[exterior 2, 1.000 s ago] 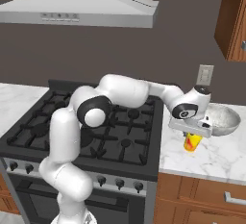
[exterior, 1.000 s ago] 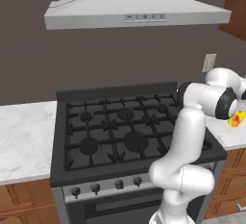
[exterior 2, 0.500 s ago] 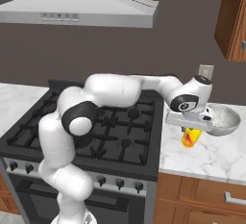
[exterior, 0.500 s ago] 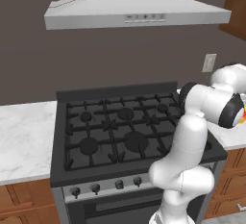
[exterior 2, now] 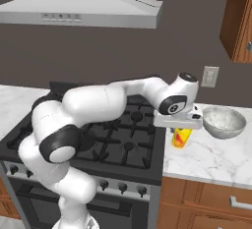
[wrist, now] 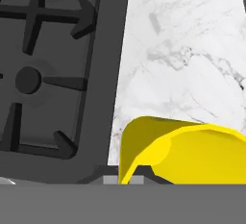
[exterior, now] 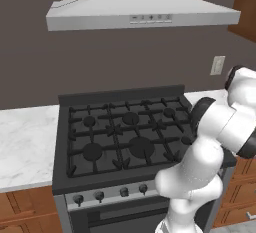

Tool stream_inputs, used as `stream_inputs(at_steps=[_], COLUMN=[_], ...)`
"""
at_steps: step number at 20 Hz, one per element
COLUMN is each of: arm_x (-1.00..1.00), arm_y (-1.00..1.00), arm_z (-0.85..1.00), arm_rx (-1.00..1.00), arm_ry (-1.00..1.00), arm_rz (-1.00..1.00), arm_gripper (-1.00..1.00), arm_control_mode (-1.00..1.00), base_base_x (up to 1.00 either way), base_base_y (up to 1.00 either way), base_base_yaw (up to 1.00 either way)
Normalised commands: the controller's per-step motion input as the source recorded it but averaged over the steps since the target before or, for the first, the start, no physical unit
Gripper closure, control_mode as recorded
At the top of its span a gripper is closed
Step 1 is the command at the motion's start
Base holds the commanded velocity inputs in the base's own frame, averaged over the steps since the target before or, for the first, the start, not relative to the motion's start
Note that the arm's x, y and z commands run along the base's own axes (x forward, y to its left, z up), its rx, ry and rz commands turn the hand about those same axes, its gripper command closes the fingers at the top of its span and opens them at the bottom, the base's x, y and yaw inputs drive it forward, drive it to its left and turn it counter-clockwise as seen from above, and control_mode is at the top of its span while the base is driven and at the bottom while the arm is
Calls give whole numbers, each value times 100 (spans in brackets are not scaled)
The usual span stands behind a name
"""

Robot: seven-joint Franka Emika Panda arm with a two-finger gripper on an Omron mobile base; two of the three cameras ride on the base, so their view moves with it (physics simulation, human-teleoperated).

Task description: Pick the cup and bowl from the counter and place them on the counter next to the sink.

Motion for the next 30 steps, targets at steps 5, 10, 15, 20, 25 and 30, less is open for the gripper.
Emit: stream_inputs(at_steps=[5,10,15,20,25,30], arm_x=[-27,-42,-59,-70,-66,-45], arm_y=[78,65,66,74,78,96], arm_z=[37,49,47,44,32,27], arm_rx=[-9,-6,-2,-1,0,-1], arm_ry=[-11,-11,-11,-8,-6,-2], arm_rz=[11,8,7,7,10,8], arm_gripper=[100,100,100,100,100,100], arm_control_mode=[-100,-100,-100,-100,-100,-100], base_base_x=[0,0,0,0,0,0], base_base_y=[0,0,0,0,0,0], base_base_yaw=[0,0,0,0,0,0])
